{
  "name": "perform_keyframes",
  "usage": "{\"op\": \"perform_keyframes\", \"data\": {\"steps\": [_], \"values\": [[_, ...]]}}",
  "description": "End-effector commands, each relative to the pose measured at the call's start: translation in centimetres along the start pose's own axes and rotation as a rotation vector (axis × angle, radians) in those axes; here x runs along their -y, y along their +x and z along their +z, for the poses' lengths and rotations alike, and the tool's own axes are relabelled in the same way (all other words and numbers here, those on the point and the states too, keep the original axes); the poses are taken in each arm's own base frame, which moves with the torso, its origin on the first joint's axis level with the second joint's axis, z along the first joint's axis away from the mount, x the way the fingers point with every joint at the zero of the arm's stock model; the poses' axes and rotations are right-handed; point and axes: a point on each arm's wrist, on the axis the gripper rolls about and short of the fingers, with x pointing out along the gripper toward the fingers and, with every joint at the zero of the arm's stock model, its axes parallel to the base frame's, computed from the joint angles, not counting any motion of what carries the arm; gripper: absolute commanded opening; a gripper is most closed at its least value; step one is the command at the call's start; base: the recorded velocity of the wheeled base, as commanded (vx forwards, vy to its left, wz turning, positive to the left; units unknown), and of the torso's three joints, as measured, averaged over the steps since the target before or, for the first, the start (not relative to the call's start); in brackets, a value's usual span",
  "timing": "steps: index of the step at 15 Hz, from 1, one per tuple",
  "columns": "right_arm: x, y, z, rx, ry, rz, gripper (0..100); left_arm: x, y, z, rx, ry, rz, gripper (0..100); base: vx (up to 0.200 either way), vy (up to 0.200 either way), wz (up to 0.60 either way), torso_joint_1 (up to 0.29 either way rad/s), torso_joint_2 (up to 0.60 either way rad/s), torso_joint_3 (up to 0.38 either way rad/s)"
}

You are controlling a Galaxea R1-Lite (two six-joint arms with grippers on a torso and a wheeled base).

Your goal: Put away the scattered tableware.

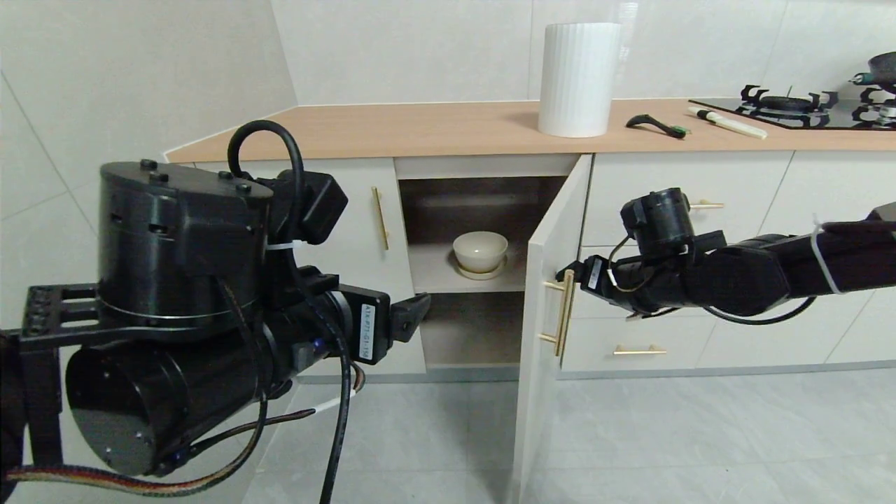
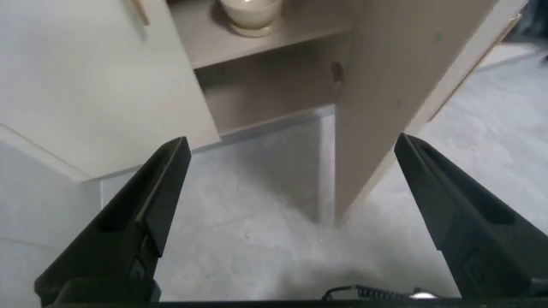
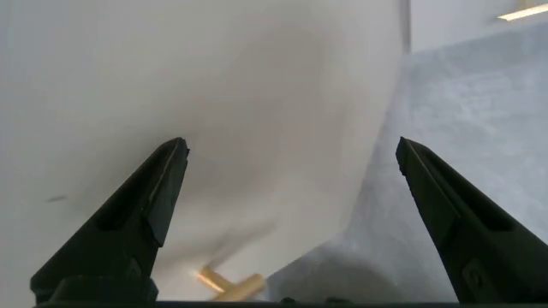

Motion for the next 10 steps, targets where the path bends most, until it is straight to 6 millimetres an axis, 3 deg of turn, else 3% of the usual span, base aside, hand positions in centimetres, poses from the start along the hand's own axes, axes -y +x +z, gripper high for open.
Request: {"op": "perform_keyframes", "data": {"steps": [1,6,10], "values": [[-0.5,3.4,-0.8,-0.023,-0.012,-0.001,100,-0.2,-0.6,0.4,0.021,-0.008,-0.004,100,0.000,0.000,0.00,0.000,0.00,0.000],[-1.2,5.5,-0.5,-0.028,-0.016,-0.003,100,0.2,-1.1,0.3,0.028,0.018,0.004,100,0.000,0.000,0.00,0.000,0.00,0.000],[-1.4,5.9,-0.3,-0.017,-0.015,0.003,100,0.1,-1.5,0.0,0.029,0.052,0.015,100,0.000,0.000,0.00,0.000,0.00,0.000]]}}
